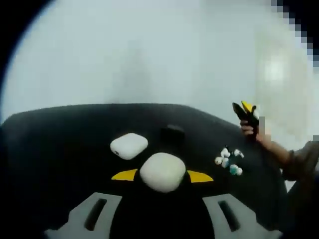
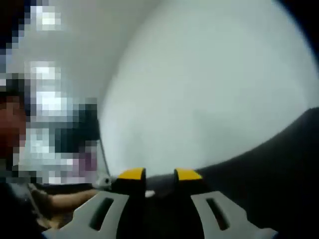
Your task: Pick up three earphones and place each one into its charging case using tactile feedback, ensure that each earphone is properly inserted and securely positioned inside the case.
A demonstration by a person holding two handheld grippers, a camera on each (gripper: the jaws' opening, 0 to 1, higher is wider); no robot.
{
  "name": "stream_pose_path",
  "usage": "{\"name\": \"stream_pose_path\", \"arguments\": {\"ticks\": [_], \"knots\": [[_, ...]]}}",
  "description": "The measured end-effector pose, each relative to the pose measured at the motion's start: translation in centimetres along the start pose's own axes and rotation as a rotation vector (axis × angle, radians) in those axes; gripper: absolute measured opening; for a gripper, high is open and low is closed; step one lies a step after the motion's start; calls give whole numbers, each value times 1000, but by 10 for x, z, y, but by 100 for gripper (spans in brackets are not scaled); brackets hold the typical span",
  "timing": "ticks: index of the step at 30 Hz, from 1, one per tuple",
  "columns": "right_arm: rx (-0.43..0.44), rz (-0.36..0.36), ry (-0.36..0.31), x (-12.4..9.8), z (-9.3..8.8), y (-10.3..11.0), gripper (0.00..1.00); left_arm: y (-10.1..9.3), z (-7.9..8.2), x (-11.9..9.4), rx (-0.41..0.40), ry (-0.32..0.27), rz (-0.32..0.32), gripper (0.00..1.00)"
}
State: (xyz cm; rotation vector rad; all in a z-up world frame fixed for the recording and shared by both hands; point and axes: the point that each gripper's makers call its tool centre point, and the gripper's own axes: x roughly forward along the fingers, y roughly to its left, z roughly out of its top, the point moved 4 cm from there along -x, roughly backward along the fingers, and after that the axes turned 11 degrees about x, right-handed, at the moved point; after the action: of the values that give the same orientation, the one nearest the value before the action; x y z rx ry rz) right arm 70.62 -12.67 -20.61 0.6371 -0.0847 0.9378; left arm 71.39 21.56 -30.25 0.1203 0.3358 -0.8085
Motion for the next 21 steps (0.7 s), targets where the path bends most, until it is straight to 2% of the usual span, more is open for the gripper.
{"name": "stream_pose_path", "arguments": {"ticks": [2,5,8,13,16,17,18,19,21], "knots": [[-6,-8,13,-1,-2,-2,24,-1,2,0,34,14,2,33],[-10,-19,23,-2,-3,-5,24,-2,3,0,37,31,11,33],[-6,-33,29,-3,-3,-9,24,-4,5,1,93,45,23,32],[6,-26,32,-3,-4,-6,24,-5,5,-1,96,50,33,32],[-10,-16,37,-3,-6,-1,24,-5,4,0,91,31,24,33],[-9,-16,37,-3,-6,0,24,-4,4,0,95,27,25,35],[-5,-14,37,-2,-6,-1,24,-1,5,2,133,23,44,40],[-3,-12,38,-1,-6,-1,24,3,7,5,170,14,69,48],[-8,-7,44,1,-8,4,24,4,10,9,155,-13,59,51]]}}
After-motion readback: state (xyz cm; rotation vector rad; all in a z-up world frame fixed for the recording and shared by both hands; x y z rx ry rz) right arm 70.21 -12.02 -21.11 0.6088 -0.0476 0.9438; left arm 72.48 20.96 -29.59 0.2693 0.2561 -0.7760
